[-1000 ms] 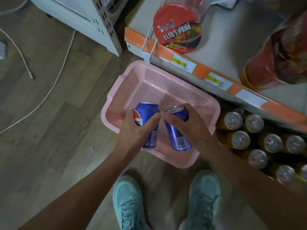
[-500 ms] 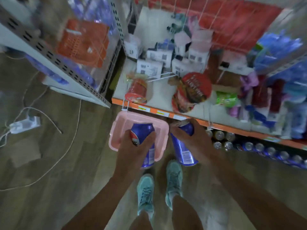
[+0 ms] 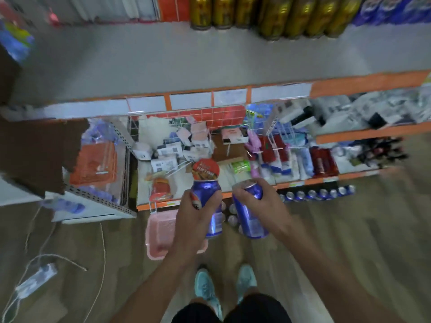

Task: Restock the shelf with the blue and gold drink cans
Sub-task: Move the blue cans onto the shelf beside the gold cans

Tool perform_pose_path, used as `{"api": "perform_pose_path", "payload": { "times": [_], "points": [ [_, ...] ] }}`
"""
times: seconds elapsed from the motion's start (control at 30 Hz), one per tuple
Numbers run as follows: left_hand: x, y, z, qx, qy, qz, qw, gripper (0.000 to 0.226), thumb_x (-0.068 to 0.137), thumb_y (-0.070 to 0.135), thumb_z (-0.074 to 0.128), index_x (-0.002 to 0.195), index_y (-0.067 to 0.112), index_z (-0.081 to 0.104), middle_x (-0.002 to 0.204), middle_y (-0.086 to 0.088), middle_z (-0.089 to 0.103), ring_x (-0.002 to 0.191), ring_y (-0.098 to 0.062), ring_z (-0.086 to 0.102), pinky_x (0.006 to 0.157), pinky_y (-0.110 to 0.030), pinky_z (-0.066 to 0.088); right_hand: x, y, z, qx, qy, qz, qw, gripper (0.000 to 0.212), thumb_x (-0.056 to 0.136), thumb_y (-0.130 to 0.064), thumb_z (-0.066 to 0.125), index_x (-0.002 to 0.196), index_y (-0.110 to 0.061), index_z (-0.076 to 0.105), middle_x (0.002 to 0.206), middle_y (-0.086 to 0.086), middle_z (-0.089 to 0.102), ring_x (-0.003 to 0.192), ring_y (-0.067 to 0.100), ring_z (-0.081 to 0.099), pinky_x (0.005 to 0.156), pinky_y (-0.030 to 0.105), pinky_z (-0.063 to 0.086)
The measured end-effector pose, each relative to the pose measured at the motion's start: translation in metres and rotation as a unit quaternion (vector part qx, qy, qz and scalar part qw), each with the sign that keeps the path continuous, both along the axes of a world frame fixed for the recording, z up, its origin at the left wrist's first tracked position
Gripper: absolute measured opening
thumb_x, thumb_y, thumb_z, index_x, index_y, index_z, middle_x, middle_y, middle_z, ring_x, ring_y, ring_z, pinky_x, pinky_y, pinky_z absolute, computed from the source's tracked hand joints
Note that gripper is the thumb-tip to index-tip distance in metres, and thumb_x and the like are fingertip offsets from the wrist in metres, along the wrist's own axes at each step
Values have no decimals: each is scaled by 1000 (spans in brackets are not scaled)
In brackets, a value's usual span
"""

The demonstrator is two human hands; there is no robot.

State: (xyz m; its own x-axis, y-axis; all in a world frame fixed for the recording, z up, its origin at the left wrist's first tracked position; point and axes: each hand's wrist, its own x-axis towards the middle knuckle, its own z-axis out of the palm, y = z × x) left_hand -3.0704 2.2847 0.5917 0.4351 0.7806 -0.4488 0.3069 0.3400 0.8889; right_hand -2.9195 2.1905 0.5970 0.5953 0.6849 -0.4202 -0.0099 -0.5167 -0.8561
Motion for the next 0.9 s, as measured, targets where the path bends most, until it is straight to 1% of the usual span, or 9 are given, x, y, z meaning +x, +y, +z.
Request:
{"api": "perform_pose_path", "payload": {
  "times": [0.13,0.23,0.37,0.43,0.53,0.57,0.7,0.8,0.9],
  "points": [
    [23,-26,41,19,-37,-57,997,24,89,26,75,109,20,63,88,5,72,72,-2,70,60,-14,51,13,-40,33,17,-6,-58,998,33,84,-49,75,102,-23,64,86,-3,76,73,12,73,64,27,56],
    [45,-45,61,26,-36,-105,993,40,79,52,78,111,34,62,95,10,74,83,-7,73,76,-32,58,34,-74,54,23,-17,-87,996,38,85,-51,72,108,-23,62,87,-4,75,71,5,72,56,14,49],
    [86,-73,82,60,-38,-150,986,62,63,75,70,114,41,59,105,11,71,89,-8,72,87,-45,60,70,-119,82,43,-35,-123,991,52,76,-63,69,110,-24,63,88,-5,75,75,9,73,60,19,52],
    [110,-90,91,87,-51,-164,981,53,66,74,69,109,43,60,102,14,71,88,-5,71,88,-45,59,93,-145,90,52,-41,-139,988,41,81,-59,69,106,-28,61,83,-5,72,70,6,72,62,25,57],
    [150,-127,105,105,-62,-176,977,47,69,71,69,106,45,59,98,17,71,88,-5,71,91,-46,57,133,-191,101,61,-57,-160,984,81,73,-77,68,128,-20,56,101,1,72,78,10,73,64,27,56],
    [163,-139,109,103,-68,-180,976,50,69,71,70,109,43,59,99,16,71,88,-6,71,91,-47,56,146,-206,107,66,-61,-166,982,83,72,-77,69,128,-17,56,100,3,72,76,12,73,61,26,55],
    [217,-189,130,102,-83,-184,974,37,81,54,74,111,36,59,101,6,71,79,-7,72,85,-42,58,194,-261,133,92,-87,-171,977,51,78,-57,70,101,-12,61,76,1,70,61,14,70,54,21,51],
    [256,-219,140,125,-92,-177,972,31,88,43,73,112,28,61,97,1,72,73,-9,72,70,-28,58,230,-294,141,95,-113,-171,974,59,77,-64,75,96,-10,59,72,1,68,60,13,68,54,20,50],
    [289,-243,149,131,-92,-184,970,36,84,49,76,107,25,62,91,0,72,72,-15,72,71,-37,59,259,-320,145,94,-126,-191,969,67,70,-73,71,102,-14,60,83,3,70,66,13,70,57,23,53]
  ]
}}
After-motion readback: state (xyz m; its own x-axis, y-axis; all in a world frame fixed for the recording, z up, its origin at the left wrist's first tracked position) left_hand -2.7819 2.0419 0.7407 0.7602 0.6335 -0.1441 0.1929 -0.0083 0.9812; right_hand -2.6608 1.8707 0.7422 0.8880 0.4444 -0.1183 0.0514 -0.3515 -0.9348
